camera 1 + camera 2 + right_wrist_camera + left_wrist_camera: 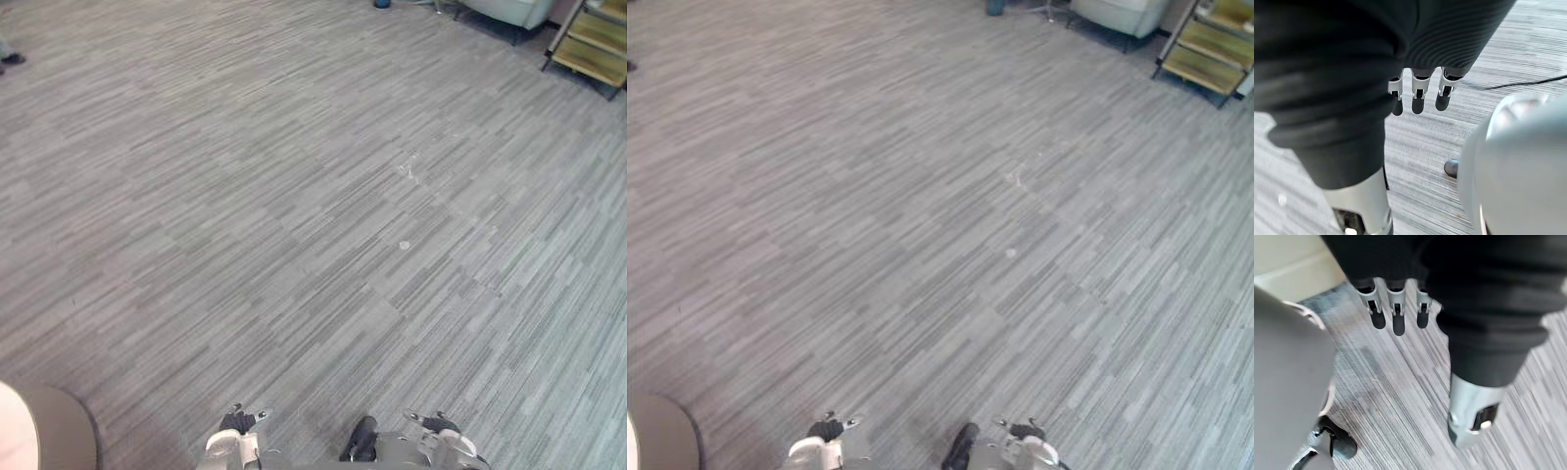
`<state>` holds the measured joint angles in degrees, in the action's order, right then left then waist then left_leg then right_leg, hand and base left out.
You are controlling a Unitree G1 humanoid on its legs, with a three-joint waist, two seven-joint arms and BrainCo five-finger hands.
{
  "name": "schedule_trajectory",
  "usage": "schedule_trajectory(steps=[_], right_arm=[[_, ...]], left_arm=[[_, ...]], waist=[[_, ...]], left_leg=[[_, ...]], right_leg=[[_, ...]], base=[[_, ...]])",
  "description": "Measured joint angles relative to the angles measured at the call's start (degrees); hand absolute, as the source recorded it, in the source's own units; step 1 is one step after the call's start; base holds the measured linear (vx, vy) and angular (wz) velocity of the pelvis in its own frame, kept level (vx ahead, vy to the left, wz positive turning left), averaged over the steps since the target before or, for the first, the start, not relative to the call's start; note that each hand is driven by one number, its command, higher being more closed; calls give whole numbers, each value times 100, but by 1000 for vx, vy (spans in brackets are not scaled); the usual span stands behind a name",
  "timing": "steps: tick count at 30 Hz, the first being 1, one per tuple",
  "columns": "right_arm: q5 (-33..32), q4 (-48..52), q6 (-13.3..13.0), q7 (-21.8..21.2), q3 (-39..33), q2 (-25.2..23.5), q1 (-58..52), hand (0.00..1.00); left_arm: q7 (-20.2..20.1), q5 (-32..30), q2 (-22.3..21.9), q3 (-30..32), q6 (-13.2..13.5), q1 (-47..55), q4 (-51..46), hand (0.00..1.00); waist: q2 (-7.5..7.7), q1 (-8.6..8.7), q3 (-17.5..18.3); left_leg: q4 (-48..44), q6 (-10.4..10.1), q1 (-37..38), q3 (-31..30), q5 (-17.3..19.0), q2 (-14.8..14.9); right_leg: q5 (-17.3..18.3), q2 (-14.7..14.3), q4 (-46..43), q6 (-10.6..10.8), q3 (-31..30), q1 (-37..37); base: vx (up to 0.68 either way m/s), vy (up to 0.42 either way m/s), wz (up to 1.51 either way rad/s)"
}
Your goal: Pick up cushions and gather them together orderly.
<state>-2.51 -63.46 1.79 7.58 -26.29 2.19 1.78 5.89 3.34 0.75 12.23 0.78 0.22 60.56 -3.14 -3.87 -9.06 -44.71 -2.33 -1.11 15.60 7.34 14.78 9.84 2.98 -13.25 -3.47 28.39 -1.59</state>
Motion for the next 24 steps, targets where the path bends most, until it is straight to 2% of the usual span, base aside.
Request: schedule_trajectory(steps=[1,2,3,5,7,8,9,10,11,12,14,15,16,18,20,21,22,23,24], right_arm=[[0,15,0,10,64,19,0,0],[0,5,4,30,49,42,4,0],[-2,-33,11,33,32,28,35,0],[-29,-31,65,34,-40,3,36,0],[-87,26,96,43,-65,12,11,0],[-100,30,97,45,-80,7,3,0],[-108,24,100,42,-74,-38,-25,0],[-112,30,98,41,-97,-125,-28,0],[-113,39,102,43,-189,-146,-62,0],[-111,157,104,41,-205,-178,-130,0],[-91,285,100,32,-165,-214,-166,0],[-88,400,96,7,-93,-252,-172,0],[-89,515,88,-2,-47,-219,-178,0],[-88,616,88,8,-43,-228,-180,0],[-88,596,79,0,-49,-279,-156,0],[-90,527,70,-7,-55,-245,-112,0],[-91,466,68,-9,-55,-214,-48,0],[-91,355,62,-5,-55,-183,12,0],[-96,305,60,-2,-56,-194,-10,0]], left_arm=[[3,15,-27,33,9,62,-85,0],[-4,5,-23,7,10,81,-194,0],[-1,5,-22,-42,11,96,-305,0],[1,5,-23,-94,13,102,-419,0],[3,-2,-64,-93,15,104,-471,0],[-3,8,-61,-88,15,105,-493,0],[-3,-15,-34,-93,27,138,-514,0],[-4,-183,35,-185,16,137,-481,0],[-16,-258,77,-219,-3,102,-474,0],[-3,-331,55,-204,-29,111,-472,0],[-1,-333,51,-215,-37,123,-468,0],[-2,-332,49,-313,-50,114,-404,0],[1,-332,48,-350,-56,115,-373,0],[7,-331,51,-437,-50,113,-371,0],[10,-330,74,-435,-48,114,-362,0],[9,-327,72,-440,-47,99,-352,0],[11,-326,76,-444,-49,114,-333,0],[11,-327,114,-473,-61,126,-227,0],[4,-329,246,-502,-65,133,-175,0]], waist=[[-5,-60,-29],[-35,-130,-43],[-12,-138,-54],[11,-178,-66],[-5,-221,-57],[39,-276,-49],[166,-361,38],[287,-272,200],[332,-246,207],[353,-275,215],[355,-340,194],[268,-244,109],[250,-185,84],[169,-141,60],[232,-113,72],[241,-65,75],[236,-24,71],[250,58,61],[338,97,32]], left_leg=[[-631,44,-276,-231,101,10],[-1035,-4,-596,-399,471,-84],[-863,-14,-944,-476,721,-272],[236,36,-1315,-516,814,-578],[1849,-46,-1490,-839,612,-930],[2319,-100,-1469,-1103,93,-1083],[2559,6,-1355,-1153,-192,-1265],[2551,84,-1319,-1074,-18,-1404],[2351,222,-1302,-899,149,-1403],[2250,329,-1116,-666,352,-1389],[2312,418,-770,-448,455,-1413],[2564,541,-97,-375,564,-1423],[2719,553,258,-366,574,-1420],[3166,551,851,-212,573,-1292],[3492,549,1198,-188,574,-1178],[3682,517,1354,-204,593,-1081],[3771,479,1395,-216,615,-1019],[3864,425,1466,-268,647,-986],[3863,318,1575,-414,713,-1042]], right_leg=[[139,-74,10,-67,-174,117],[257,-117,7,-98,-410,234],[275,-117,100,-80,-584,372],[313,-95,253,-10,-871,517],[406,-96,373,145,-1194,684],[467,-62,395,241,-1410,737],[495,28,475,301,-1673,772],[491,145,501,400,-1868,779],[527,243,306,523,-2034,762],[601,336,-157,655,-2226,664],[643,461,-1298,870,-2386,285],[281,683,-3285,1369,-2367,-451],[311,802,-3870,1312,-2176,-651],[447,900,-3910,987,-1621,-924],[493,923,-3307,849,-1152,-1166],[427,874,-2572,735,-905,-1389],[278,806,-2085,675,-852,-1536],[-137,667,-1227,651,-896,-1675],[-607,579,-463,641,-1100,-1654]], base=[[199,-54,-101],[195,13,-105],[189,5,-100],[295,45,-89],[335,113,-85],[409,168,-98],[477,133,-84],[630,134,-69],[554,86,-56],[547,132,-75],[513,135,-78],[418,74,-57],[390,38,-46],[343,-1,-14],[392,-70,-3],[335,-125,7],[423,-191,9],[421,-240,12],[529,-345,17]])
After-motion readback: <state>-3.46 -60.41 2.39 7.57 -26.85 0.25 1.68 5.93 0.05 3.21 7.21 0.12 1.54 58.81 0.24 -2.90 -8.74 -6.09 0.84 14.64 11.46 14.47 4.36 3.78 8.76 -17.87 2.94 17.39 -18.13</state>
